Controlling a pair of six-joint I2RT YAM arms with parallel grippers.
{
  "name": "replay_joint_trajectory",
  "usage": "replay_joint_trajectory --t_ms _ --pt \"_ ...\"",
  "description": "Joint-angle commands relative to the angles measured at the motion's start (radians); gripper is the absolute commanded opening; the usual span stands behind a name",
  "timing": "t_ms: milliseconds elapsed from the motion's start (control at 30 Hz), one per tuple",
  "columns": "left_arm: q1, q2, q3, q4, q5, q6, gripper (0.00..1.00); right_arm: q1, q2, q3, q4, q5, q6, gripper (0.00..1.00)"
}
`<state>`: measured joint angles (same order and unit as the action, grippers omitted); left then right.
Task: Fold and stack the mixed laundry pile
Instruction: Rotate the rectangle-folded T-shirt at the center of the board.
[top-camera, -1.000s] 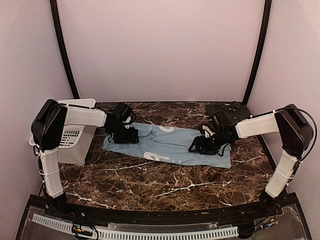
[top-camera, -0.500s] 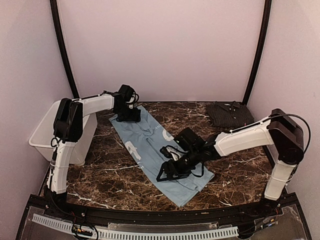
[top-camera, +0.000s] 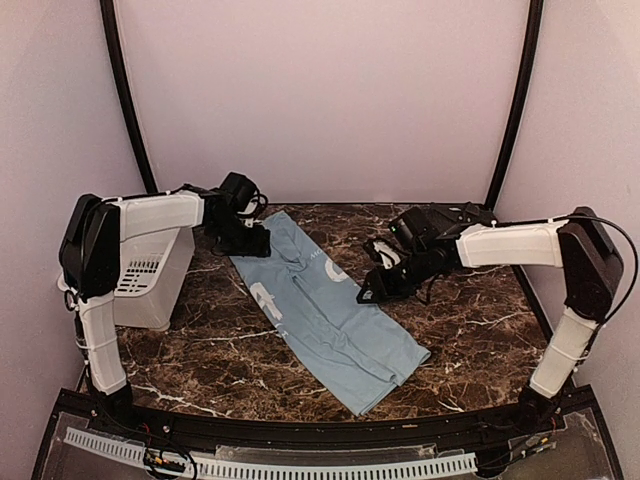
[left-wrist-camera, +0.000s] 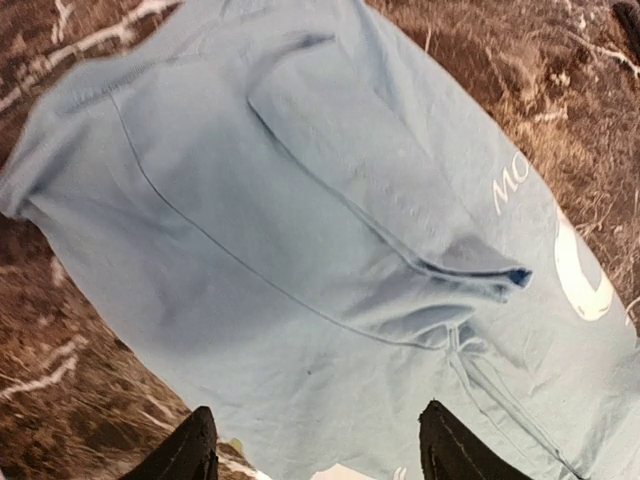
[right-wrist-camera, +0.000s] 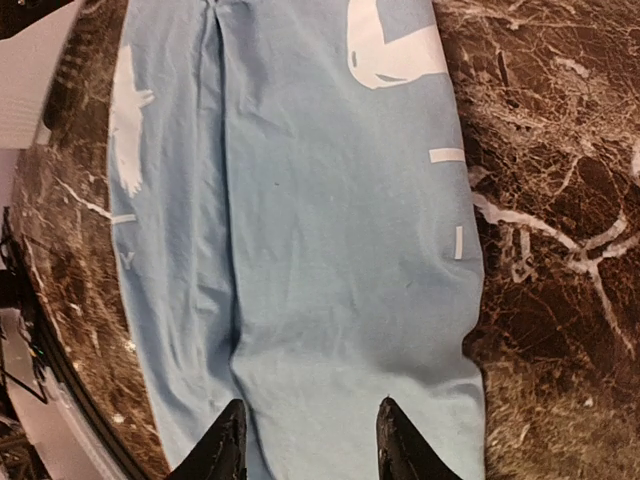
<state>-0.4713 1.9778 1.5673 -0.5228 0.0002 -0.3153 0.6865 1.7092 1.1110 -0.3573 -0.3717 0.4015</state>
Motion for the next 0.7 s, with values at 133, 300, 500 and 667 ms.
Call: replay_joint_trajectory --t_ms 133,300,500,667 --pt "-0.026 0.039 -0.137 0.062 -0.005 -0.061 0.58 0.002 0.153 0.005 0.012 -0.022 -0.090 0.30" --pt "-0.025 0.154 -0.032 0.034 -0.040 -0.019 0.53 0.029 0.146 -0.079 0.056 -0.057 -0.037 0.25" --pt "-0.024 0.343 0.220 -0.024 0.015 0.048 0.48 0.174 0.156 -0.146 0.170 -0.127 0.131 0.24" --pt "-0.026 0.491 0.494 -0.068 0.113 0.112 0.48 0.318 0.212 -0.031 0.212 -0.164 0.221 0.26"
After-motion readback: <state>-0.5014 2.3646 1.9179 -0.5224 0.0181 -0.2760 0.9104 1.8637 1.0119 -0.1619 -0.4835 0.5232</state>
